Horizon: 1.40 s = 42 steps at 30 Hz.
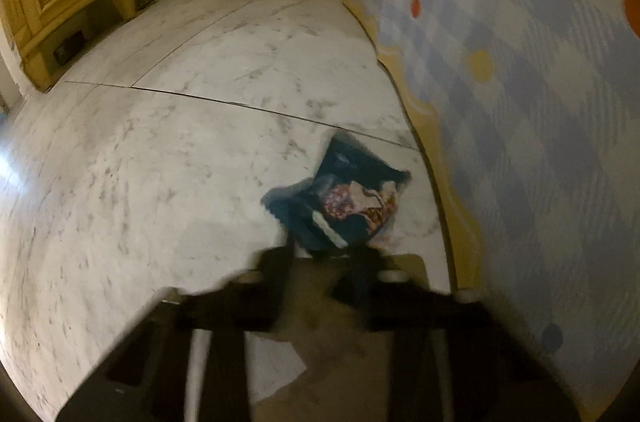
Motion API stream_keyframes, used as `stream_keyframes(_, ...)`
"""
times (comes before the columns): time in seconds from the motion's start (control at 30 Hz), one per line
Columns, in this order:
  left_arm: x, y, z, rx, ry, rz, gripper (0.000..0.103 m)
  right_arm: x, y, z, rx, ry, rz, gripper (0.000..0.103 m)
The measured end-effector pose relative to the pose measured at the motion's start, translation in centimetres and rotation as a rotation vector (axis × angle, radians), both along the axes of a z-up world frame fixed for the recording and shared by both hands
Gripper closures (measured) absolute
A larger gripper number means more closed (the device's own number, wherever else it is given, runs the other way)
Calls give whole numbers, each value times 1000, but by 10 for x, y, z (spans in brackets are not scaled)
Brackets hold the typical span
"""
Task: Collect trash
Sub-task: 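Grasp the blue snack wrapper with the left tool and lift it, then grasp the white foam block with the right tool while the left tool holds the wrapper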
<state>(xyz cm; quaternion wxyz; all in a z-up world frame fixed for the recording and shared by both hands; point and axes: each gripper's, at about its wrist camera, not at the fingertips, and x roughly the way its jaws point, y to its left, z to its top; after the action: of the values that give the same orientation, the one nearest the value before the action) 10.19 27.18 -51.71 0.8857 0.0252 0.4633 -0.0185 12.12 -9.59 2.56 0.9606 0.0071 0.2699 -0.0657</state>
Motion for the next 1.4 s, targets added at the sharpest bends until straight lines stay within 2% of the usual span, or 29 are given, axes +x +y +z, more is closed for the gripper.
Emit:
stream_keyframes(0.13,3,12,6,-50,4,34,102,0,0,-1,0,-3,9,32)
stream_keyframes(0.23,-5,23,27,-86,-25,68,102,-1,-3,-1,21,-8,20,32)
stream_keyframes(0.37,-16,37,81,-135,-111,115,102,-8,-13,-4,70,-24,35,32)
stream_keyframes(0.47,-24,44,130,-111,-174,119,102,-15,-22,-8,120,-26,49,32)
stream_keyframes(0.7,-45,42,249,-46,-246,125,102,-33,-50,-14,254,-38,88,32)
stream_keyframes(0.77,-48,34,283,-22,-247,102,102,-39,-59,-15,281,-37,100,32)
stream_keyframes(0.9,-60,6,358,9,-271,49,102,-48,-70,-18,268,7,110,32)
stream_keyframes(1.0,-66,-17,398,2,-301,30,102,-60,-83,-21,264,17,123,32)
stream_keyframes(1.1,-74,-48,435,-4,-292,10,102,-68,-93,-22,262,39,145,32)
stream_keyframes(1.23,-79,-99,466,8,-278,-32,102,-83,-110,-24,315,51,173,32)
stream_keyframes(1.4,-80,-149,488,-52,-236,-57,102,-99,-129,-24,336,43,187,32)
